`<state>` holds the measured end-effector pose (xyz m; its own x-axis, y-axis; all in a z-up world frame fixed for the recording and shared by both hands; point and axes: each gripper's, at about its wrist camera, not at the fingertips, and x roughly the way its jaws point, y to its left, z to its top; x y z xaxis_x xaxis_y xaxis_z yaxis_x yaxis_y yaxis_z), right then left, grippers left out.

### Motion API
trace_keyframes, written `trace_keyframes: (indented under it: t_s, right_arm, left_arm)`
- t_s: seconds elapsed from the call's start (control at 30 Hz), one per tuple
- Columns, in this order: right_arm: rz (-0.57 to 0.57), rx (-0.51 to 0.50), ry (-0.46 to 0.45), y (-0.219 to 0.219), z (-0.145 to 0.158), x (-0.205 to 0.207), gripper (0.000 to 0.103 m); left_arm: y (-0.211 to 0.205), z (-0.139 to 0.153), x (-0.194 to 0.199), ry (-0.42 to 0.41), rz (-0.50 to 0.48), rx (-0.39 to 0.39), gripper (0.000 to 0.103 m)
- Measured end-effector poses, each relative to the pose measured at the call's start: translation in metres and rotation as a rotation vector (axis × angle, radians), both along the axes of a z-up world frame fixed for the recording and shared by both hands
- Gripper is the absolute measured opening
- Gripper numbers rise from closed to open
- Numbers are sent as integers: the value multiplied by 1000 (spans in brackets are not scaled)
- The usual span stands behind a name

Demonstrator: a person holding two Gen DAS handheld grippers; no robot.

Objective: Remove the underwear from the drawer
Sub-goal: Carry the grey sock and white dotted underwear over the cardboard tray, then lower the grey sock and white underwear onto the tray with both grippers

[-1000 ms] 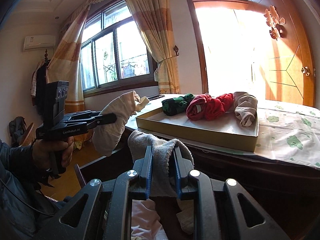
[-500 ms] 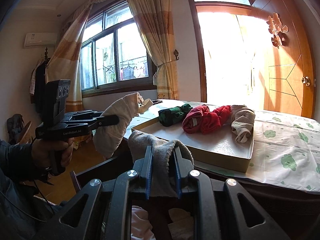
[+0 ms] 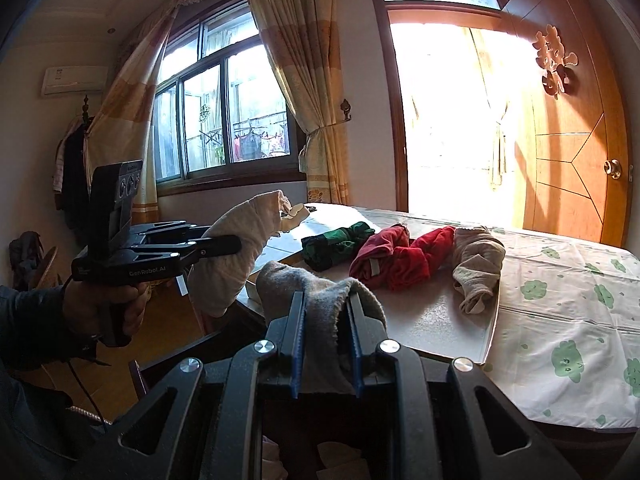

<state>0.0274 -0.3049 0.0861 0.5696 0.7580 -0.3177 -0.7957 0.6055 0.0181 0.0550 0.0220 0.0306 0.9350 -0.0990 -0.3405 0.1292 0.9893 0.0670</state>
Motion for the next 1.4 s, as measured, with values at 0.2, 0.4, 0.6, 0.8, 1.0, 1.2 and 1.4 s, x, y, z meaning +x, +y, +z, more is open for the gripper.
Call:
trace_keyframes:
  t_s: [0.2, 0.4, 0.6, 0.8, 1.0, 1.2, 1.4]
  right_arm:
    - [-17, -8, 1, 0, 9, 14, 20]
    - [-23, -9, 2, 0, 13, 23, 20]
    - [-31, -20, 1, 5, 20, 34, 20]
    - [-44, -55, -5, 14, 30, 52, 20]
    - [-62, -77, 10, 22, 39, 74, 20]
    - [-96, -81, 51, 28, 47, 105, 20]
    - [-147, -81, 117, 29, 48, 138, 20]
  left_arm:
    - [2, 3, 15, 11, 6, 9, 30]
    - [0, 6, 28, 14, 11, 21, 30]
    - [0, 7, 45, 32, 7, 18, 30]
    - [6, 11, 64, 58, 9, 7, 30]
    - [11, 14, 86, 92, 12, -2, 30]
    - [17, 16, 108, 127, 16, -27, 30]
    - [23, 19, 129, 150, 24, -46, 30]
